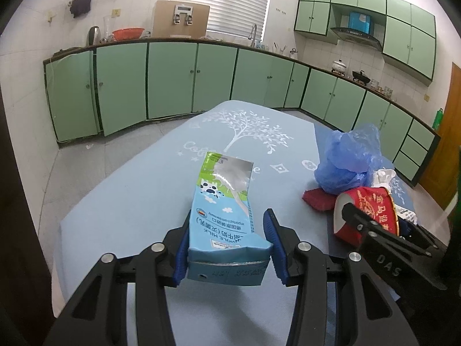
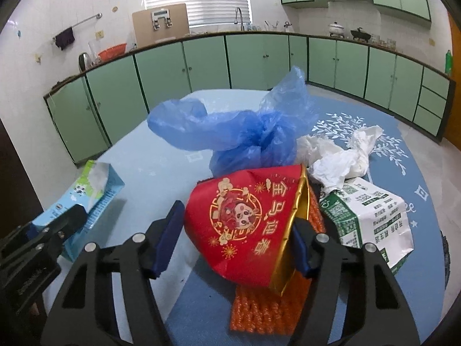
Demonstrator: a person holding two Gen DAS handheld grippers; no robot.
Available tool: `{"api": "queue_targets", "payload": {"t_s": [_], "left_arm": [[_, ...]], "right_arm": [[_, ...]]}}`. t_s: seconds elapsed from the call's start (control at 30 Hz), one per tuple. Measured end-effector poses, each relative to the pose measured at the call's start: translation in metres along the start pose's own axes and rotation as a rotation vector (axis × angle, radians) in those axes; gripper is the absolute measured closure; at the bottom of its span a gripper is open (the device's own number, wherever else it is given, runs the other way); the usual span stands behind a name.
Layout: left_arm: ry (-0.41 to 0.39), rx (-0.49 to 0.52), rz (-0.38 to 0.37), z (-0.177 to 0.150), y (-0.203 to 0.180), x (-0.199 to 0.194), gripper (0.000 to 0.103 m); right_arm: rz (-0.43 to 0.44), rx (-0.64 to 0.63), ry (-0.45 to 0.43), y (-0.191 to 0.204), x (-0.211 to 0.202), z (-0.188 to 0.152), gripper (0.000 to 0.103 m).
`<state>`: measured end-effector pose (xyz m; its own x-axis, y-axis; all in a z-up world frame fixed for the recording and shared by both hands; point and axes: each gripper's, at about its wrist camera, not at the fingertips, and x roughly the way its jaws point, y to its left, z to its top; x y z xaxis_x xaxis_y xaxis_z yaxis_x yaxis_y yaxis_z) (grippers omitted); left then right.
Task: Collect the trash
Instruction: 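Lift the milk carton with the left gripper while the right gripper reaches for the red-gold packet, then carry the milk carton and red-gold packet over the black bin with both grippers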
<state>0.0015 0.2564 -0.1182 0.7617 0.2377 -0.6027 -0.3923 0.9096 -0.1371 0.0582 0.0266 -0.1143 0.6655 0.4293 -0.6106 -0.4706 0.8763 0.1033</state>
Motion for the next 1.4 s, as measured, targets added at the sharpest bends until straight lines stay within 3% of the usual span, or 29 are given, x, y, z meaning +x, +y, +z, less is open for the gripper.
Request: {"api": "queue_targets", "payload": {"t_s": [0.6,1.13,1.4], "left_arm": [[-0.039,0.067,-0.068,0.012,-0.052,-0.015,0.057],[-0.057,0.137,-0.142,0.01,-0.123,-0.03,0.057],[-0.128,0.166,-0.211,0.006,-0.161,-0.058,0.057]], "right_arm": [[-0.001,0.007,-0.08,-0.034,-0.049,0.013,0.039],[-0.076,0.065,-0.133,-0.112,-0.098,0.01,0.039],[-0.142,0.104,-0.165,-0.164,-0.13,-0.004,0.039]]}}
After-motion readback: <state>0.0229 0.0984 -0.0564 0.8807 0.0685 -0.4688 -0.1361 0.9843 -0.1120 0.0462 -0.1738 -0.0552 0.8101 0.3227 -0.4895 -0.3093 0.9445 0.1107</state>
